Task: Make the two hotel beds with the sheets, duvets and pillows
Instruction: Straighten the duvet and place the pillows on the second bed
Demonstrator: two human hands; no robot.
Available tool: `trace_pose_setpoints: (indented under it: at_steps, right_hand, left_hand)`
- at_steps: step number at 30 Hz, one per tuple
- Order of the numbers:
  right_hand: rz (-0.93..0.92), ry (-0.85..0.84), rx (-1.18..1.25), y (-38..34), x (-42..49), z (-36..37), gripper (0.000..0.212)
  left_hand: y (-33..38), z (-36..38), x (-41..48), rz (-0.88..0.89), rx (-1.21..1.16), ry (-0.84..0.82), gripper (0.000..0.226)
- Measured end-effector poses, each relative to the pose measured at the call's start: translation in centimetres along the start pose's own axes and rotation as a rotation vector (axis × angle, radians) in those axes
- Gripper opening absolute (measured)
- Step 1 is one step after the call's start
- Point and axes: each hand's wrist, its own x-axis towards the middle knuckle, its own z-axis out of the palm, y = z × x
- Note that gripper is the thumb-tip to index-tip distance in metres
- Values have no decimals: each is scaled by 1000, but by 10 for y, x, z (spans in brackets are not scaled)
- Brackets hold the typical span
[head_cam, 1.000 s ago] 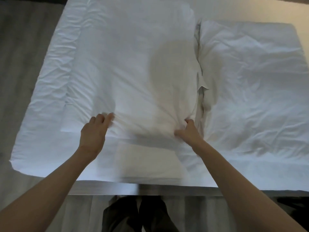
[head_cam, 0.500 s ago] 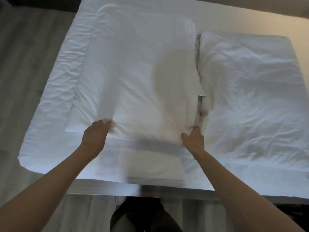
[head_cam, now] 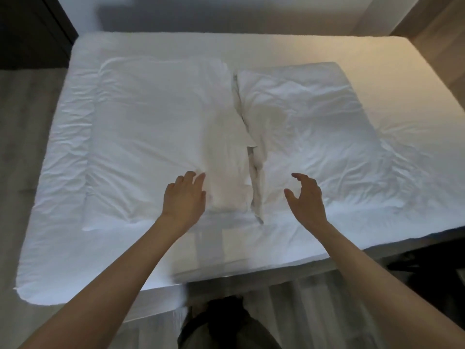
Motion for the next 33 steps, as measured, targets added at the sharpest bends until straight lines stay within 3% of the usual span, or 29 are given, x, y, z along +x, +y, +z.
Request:
trace_pose_setpoints:
  at_steps: [6,16,22,26,33]
  right_hand:
    - [38,52,3,38,-3,-57,54]
    - [72,87,58,114,75,-132,60]
    - [10,-84,-9,174,184,-153,65]
    - [-6,-185,-60,210,250,-161,66]
    - [75,-330,-189,262,334,-127,76]
  left_hand:
    - [70,-29,21,57,-127,13,56]
    - [163,-12,108,-172,-601,-7,63]
    - [202,37,188,-350,-693,-39,77]
    - [219,71,235,-529,-763,-21,74]
    - [232,121,282,-818,-609,-45,95]
